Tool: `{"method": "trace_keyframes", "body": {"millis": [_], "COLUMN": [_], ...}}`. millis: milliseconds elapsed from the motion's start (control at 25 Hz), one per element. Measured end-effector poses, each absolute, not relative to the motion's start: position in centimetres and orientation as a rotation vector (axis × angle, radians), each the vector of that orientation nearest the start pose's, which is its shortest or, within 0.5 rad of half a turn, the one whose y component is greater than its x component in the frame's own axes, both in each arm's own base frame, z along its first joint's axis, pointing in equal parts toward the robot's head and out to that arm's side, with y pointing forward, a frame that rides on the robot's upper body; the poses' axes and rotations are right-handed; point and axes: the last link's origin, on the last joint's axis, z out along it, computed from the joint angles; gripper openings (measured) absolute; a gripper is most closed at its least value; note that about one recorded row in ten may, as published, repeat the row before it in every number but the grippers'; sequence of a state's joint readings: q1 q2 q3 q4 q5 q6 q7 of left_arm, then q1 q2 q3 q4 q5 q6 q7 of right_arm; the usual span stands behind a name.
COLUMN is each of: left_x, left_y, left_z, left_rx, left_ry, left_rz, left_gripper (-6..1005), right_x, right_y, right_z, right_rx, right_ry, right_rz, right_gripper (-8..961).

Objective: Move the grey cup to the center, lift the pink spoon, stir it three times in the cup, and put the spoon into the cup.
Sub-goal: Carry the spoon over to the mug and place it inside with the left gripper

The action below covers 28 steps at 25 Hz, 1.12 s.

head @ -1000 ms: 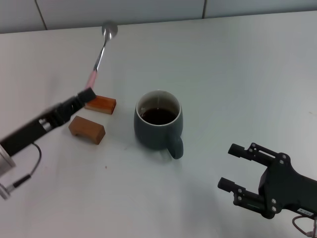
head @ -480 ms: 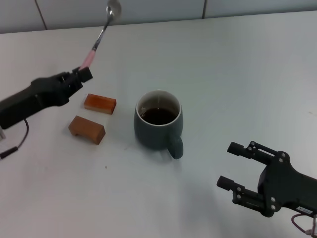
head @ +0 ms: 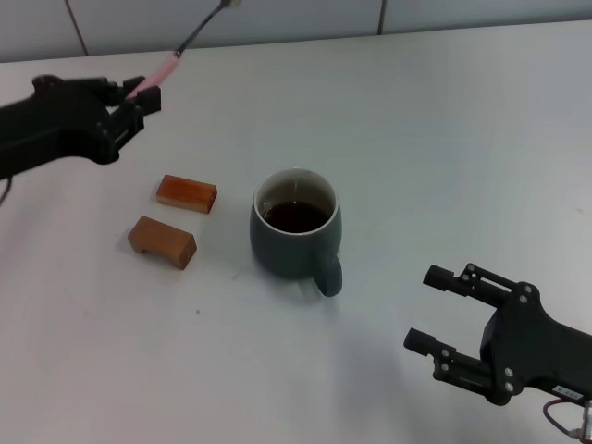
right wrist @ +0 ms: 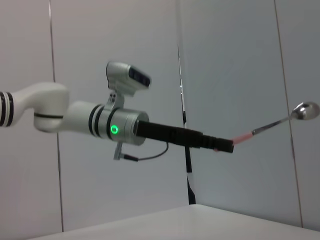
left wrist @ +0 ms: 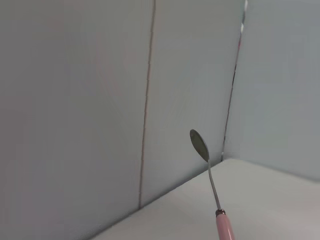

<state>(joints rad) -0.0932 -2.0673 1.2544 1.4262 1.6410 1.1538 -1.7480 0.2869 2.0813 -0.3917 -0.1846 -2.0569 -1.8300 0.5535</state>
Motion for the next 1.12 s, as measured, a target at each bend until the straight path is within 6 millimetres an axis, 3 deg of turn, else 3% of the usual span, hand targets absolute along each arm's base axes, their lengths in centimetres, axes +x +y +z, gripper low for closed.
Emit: {"method": "trace_keyframes", "body": {"millis": [400,960,1120], "left_x": [-18.8,-17.2,-16.5], "left_y": [31.1,31.1,31.2], "left_z": [7.8,8.0,7.6], "left_rx": [-2.416,-2.451,-2.466], "left_ry": [-0.269,-0.193,-0.110], "left_rz": [-0.436,-0.393,-0.271], "left_gripper": [130,131,130], "right_x": [30.2,30.1,30.0], "right_y": [19.5,19.6,19.7], "right_z": [-4.1,-4.1,-4.1], "right_rx": [-2.487,-2.489,-2.490], "right_ry": [0.280,0.272,0.273], "right_rz": [1.132,1.134,1.136], "right_gripper": [711,711,711]}}
